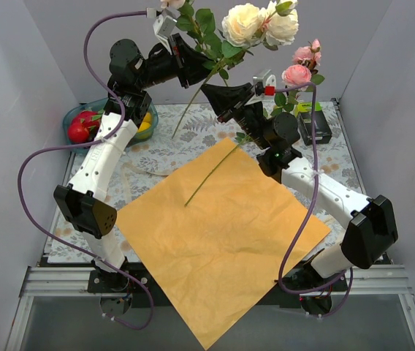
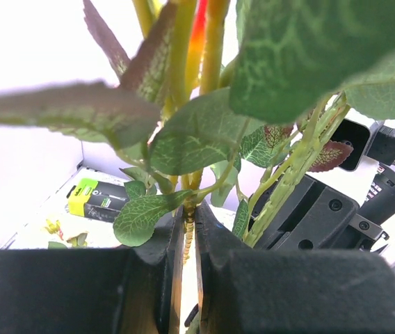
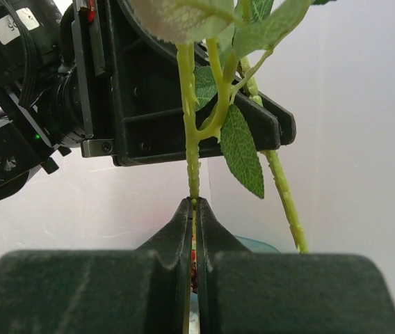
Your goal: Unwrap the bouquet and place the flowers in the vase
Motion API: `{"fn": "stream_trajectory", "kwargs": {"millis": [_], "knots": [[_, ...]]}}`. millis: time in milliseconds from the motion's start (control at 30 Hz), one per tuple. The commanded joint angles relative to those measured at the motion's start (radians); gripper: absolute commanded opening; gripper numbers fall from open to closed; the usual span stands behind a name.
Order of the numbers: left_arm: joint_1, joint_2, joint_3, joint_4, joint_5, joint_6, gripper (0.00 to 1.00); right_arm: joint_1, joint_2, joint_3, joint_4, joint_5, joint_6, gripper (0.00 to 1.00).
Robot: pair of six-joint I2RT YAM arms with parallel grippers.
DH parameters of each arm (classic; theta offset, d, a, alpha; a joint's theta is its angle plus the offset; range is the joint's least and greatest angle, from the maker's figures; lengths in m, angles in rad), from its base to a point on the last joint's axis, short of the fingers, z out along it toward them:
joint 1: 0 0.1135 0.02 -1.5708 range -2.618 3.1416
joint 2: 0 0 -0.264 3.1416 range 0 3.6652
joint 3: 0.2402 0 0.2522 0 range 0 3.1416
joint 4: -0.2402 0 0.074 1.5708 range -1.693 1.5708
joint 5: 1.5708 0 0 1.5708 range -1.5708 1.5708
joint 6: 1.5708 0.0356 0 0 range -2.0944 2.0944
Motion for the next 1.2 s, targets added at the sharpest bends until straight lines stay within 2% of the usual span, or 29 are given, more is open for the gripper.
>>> {"fn": "stream_trajectory", "kwargs": {"millis": [0,333,533,700,733,800,833,967,1167], "knots": [[-0.009,-0.065,0.020,0.001,-0.002,0.007,0.00,0.006,0.000,0.080,0.023,0.032,-0.010,0.04],[-0.012,-0.062,0.018,0.011,-0.009,0.006,0.00,0.006,0.018,0.149,0.023,0.046,-0.007,0.06],[-0.012,-0.068,0.012,0.011,-0.011,0.012,0.00,0.004,0.023,0.166,0.031,0.060,-0.010,0.29],[-0.012,-0.068,0.012,0.010,-0.017,0.013,0.00,0.003,0.007,0.171,0.037,0.043,-0.021,0.35],[-0.012,-0.068,0.017,0.010,-0.017,0.013,0.00,0.001,0.007,0.174,0.033,0.043,-0.020,0.31],[-0.012,-0.066,0.023,0.010,-0.017,0.012,0.00,0.003,0.007,0.185,0.014,0.049,-0.020,0.16],[-0.012,-0.065,0.032,0.010,-0.018,0.010,0.00,0.001,0.007,0.186,0.010,0.052,-0.020,0.02],[-0.012,-0.063,0.073,-0.019,-0.061,0.044,0.00,0.003,-0.011,0.174,-0.013,0.058,-0.013,0.01],[-0.010,-0.033,0.133,-0.172,-0.371,0.213,0.00,0.003,-0.103,0.134,-0.127,-0.075,0.013,0.01]]}}
